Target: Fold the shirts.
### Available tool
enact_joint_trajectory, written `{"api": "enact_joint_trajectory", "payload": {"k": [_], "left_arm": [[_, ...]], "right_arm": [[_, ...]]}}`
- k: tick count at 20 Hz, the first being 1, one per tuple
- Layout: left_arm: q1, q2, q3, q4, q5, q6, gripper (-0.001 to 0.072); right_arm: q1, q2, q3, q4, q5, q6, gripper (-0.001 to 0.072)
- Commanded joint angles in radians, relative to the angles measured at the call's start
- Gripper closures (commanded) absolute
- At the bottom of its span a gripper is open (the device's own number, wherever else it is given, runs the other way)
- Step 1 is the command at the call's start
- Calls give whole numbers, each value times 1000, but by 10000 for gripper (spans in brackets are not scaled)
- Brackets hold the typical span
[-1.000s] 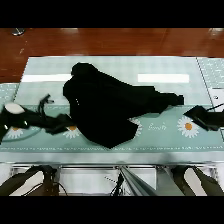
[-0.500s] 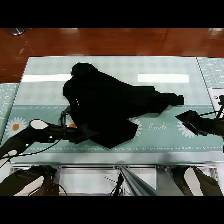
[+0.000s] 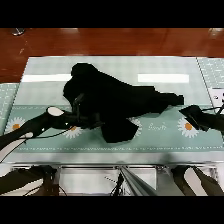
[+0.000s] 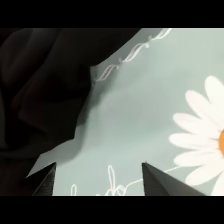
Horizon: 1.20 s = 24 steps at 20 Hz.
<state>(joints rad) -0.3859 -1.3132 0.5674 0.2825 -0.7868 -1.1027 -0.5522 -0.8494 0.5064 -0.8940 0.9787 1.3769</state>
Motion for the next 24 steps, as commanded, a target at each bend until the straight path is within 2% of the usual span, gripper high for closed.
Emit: {"api": "enact_joint_trajectory", "payload": {"k": [1, 8, 14, 18, 19, 20, 24], "left_arm": [[-4, -71, 102, -6, -83, 63, 685], [27, -69, 148, -7, -142, 63, 686], [32, -69, 148, -6, -157, 63, 685], [32, -69, 148, -6, -156, 63, 685], [32, -69, 148, -6, -156, 63, 685], [33, -69, 148, -6, -157, 63, 686], [124, 40, 213, -6, -242, 100, 687]], "right_arm": [[-1, -158, 63, -1, -42, -6, 92], [8, -525, 277, 141, -11, -73, 92], [157, -713, 486, 141, -48, -32, 92], [253, -781, 578, 103, -23, -9, 101], [270, -781, 586, 80, -18, -10, 265], [283, -780, 593, 60, 1, -15, 662], [294, -711, 705, 92, 205, -73, 674]]}}
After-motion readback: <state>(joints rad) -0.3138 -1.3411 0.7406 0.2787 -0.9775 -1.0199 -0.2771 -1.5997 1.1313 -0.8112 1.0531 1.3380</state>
